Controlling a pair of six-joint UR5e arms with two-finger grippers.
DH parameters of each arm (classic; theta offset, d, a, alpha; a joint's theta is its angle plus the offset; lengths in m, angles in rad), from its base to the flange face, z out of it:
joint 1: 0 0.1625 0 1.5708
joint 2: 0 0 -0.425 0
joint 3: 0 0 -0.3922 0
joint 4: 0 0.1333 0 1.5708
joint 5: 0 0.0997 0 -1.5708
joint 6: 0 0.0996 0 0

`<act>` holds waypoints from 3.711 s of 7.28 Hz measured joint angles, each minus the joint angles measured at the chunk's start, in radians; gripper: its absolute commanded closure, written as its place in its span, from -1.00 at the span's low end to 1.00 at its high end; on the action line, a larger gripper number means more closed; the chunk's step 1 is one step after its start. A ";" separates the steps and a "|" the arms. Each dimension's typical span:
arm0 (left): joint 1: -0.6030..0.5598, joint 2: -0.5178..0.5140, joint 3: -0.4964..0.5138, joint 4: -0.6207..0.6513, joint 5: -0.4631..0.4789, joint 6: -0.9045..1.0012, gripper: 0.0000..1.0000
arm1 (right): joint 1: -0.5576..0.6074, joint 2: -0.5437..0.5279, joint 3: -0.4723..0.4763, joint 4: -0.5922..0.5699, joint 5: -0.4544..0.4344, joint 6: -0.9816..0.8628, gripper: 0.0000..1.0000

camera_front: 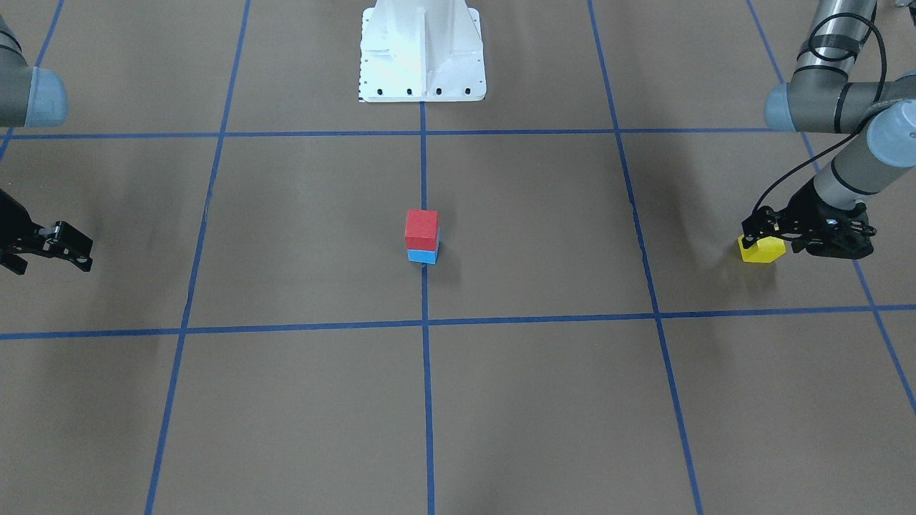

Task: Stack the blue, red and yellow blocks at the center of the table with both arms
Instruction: 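Grasp the yellow cube with the left gripper, then carry the yellow cube with the left gripper above the red cube, then lower the yellow cube onto the red cube and open the left gripper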

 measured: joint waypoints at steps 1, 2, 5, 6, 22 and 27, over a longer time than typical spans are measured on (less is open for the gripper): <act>0.000 -0.004 0.003 0.000 -0.001 -0.003 1.00 | 0.000 0.000 0.000 0.000 0.000 0.000 -0.99; 0.000 -0.006 0.000 0.001 -0.002 -0.009 1.00 | 0.000 0.000 0.001 0.000 0.000 0.001 -0.98; 0.003 -0.042 -0.157 0.085 -0.096 -0.198 1.00 | 0.000 0.000 0.004 0.000 0.001 0.003 -0.99; 0.018 -0.122 -0.237 0.188 -0.107 -0.302 1.00 | 0.001 -0.001 0.004 0.000 0.002 0.001 -0.99; 0.408 -0.993 0.090 0.759 0.191 -0.408 1.00 | 0.212 -0.126 -0.011 0.000 0.127 -0.256 -0.99; 0.415 -0.990 0.104 0.723 0.193 -0.413 1.00 | 0.212 -0.124 -0.015 0.000 0.126 -0.255 -0.99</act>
